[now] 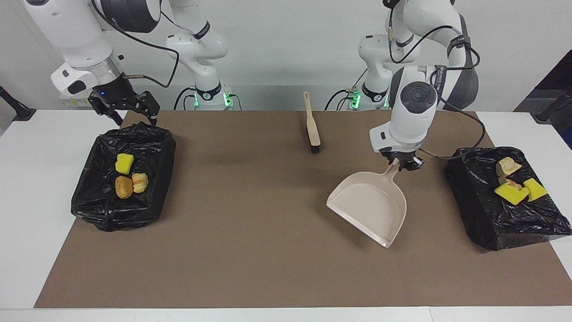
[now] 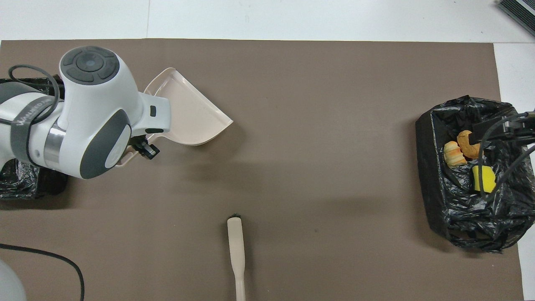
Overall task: Sweep and dump trash in bin
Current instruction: 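Carry the dustpan back to mid-table with the left gripper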
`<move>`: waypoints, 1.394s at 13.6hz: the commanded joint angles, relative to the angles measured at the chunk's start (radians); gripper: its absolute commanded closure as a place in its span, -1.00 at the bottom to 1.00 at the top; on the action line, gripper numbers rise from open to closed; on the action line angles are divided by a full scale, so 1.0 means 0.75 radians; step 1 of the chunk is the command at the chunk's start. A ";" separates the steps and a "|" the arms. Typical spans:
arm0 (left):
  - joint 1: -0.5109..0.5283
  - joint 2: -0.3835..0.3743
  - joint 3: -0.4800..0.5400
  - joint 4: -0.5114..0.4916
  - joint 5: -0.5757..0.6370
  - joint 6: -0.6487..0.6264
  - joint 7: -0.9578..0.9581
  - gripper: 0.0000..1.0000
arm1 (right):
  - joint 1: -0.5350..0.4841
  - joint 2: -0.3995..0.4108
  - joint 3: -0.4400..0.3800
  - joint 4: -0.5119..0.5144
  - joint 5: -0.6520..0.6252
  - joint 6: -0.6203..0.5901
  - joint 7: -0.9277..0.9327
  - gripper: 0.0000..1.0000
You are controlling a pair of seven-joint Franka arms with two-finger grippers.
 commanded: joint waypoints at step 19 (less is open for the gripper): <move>-0.359 0.041 0.044 -0.191 -0.281 0.360 -0.880 -1.00 | -0.056 -0.090 0.083 -0.159 -0.014 0.095 -0.031 -1.00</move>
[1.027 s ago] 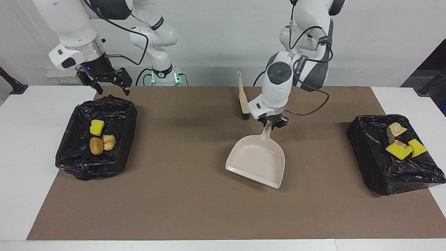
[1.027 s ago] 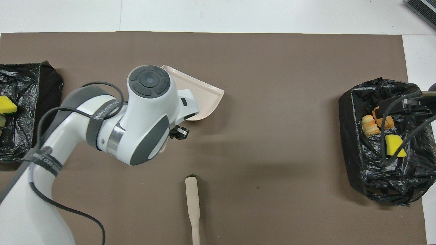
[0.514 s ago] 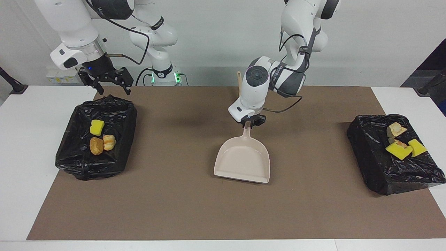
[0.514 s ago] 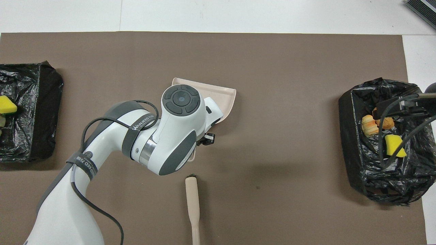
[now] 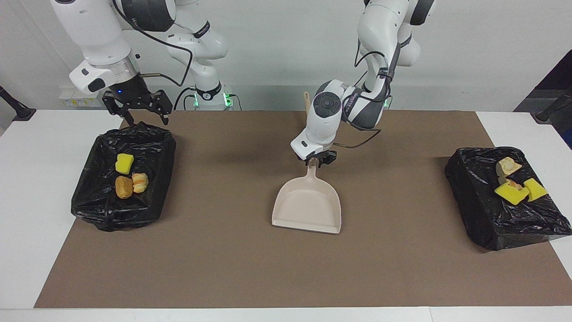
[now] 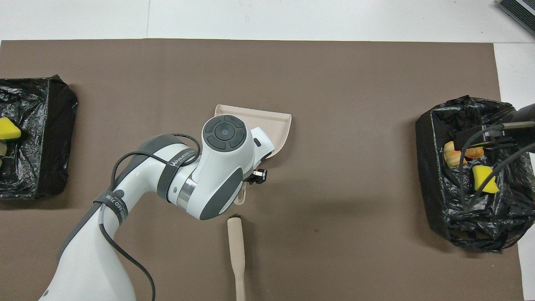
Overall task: Sweep and dump trash in bin
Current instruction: 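Carry the dustpan back to mid-table with the left gripper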
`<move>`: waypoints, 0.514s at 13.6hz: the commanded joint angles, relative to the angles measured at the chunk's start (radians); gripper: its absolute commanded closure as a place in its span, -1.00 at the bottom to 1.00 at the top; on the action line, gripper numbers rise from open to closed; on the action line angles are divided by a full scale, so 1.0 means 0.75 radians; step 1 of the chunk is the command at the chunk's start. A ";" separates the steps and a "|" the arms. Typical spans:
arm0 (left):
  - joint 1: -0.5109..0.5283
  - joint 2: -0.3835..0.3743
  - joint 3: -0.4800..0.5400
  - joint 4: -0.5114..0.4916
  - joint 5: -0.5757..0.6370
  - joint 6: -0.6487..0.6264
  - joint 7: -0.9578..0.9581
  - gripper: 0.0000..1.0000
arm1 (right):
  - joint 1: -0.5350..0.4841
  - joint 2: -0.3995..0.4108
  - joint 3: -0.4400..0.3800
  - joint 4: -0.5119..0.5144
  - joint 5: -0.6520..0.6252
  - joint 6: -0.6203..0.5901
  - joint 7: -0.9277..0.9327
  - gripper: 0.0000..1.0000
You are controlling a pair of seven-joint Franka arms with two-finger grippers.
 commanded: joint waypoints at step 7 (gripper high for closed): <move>0.365 -0.373 0.043 -0.017 -0.003 -0.222 0.358 -1.00 | -0.014 -0.037 0.018 -0.039 0.012 0.022 0.034 -1.00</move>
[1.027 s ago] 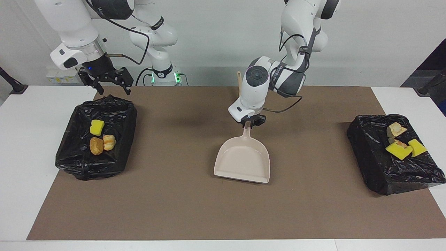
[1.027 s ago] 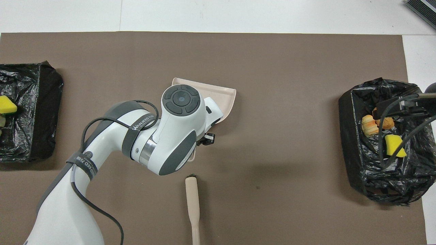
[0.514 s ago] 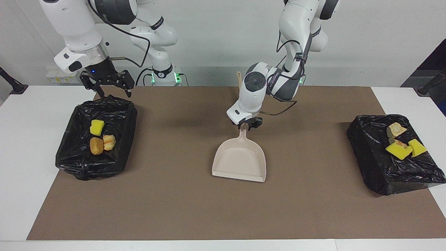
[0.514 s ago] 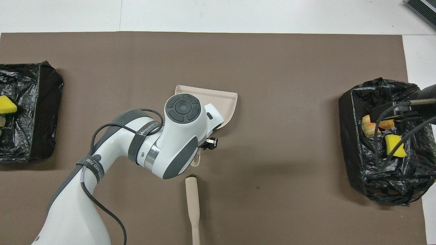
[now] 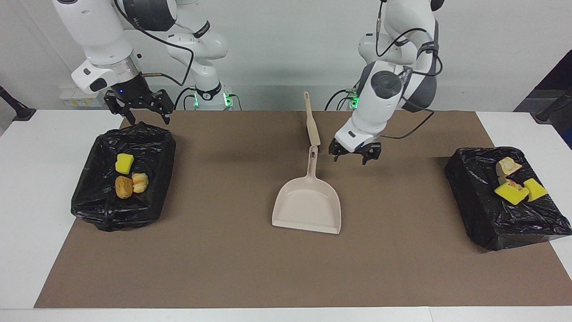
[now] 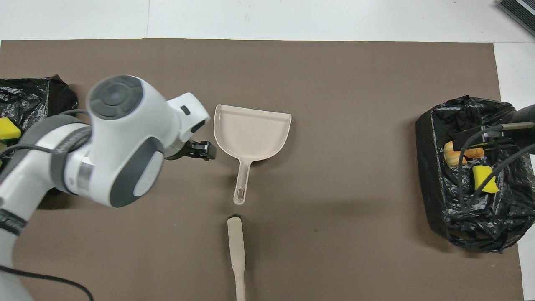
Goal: Sweep and dump trash in bin
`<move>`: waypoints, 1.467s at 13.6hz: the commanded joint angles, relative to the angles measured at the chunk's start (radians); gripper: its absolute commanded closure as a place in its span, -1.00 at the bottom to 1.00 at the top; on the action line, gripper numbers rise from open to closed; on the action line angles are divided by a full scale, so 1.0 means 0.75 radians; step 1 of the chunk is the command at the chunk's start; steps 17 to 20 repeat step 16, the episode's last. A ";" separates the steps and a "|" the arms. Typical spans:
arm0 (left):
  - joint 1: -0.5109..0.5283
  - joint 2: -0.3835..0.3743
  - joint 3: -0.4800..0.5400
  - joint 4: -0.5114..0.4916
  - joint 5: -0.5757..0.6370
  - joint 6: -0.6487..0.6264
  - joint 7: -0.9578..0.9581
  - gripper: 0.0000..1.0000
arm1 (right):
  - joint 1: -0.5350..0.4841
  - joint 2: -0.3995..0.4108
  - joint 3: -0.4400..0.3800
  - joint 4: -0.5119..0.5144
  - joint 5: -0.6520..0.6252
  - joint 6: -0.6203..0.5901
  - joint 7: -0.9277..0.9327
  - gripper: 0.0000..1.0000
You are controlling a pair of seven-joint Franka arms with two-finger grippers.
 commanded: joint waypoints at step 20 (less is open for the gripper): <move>0.311 -0.128 0.029 0.485 0.040 -0.602 0.435 -1.00 | -0.032 -0.030 0.011 -0.037 0.001 0.022 0.022 -1.00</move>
